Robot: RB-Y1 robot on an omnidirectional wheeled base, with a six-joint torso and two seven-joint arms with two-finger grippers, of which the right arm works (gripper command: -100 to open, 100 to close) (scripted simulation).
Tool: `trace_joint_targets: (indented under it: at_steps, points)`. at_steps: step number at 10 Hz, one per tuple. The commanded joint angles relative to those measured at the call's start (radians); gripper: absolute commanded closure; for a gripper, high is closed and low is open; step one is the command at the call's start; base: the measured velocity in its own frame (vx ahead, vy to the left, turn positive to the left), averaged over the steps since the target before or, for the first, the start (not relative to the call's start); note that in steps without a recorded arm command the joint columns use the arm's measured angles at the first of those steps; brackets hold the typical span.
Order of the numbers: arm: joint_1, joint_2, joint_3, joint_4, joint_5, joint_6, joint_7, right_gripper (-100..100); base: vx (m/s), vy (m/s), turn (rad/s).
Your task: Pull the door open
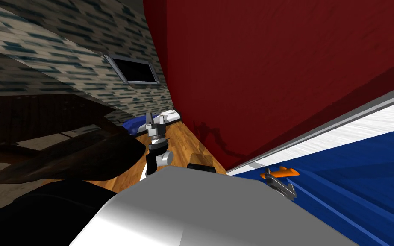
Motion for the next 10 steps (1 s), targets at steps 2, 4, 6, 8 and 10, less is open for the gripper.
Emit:
trace_joint_targets:
  at_steps: [2,4,6,8,10]
  points:
    - [-0.004,-0.001,-0.001,-0.003,-0.001,0.002,0.003,100,-0.026,0.009,0.03]
    - [-0.004,-0.001,-0.001,-0.003,-0.001,0.002,0.003,100,-0.006,-0.001,0.0]
    - [-0.004,-0.001,-0.001,-0.003,-0.001,0.002,0.003,100,0.0,0.0,0.0]
    - [0.005,-0.008,0.025,-0.017,0.017,-0.007,-0.013,100,-0.166,0.043,0.059]
    - [0.015,-0.017,0.049,-0.029,0.032,-0.014,-0.028,100,-0.191,0.054,0.058]
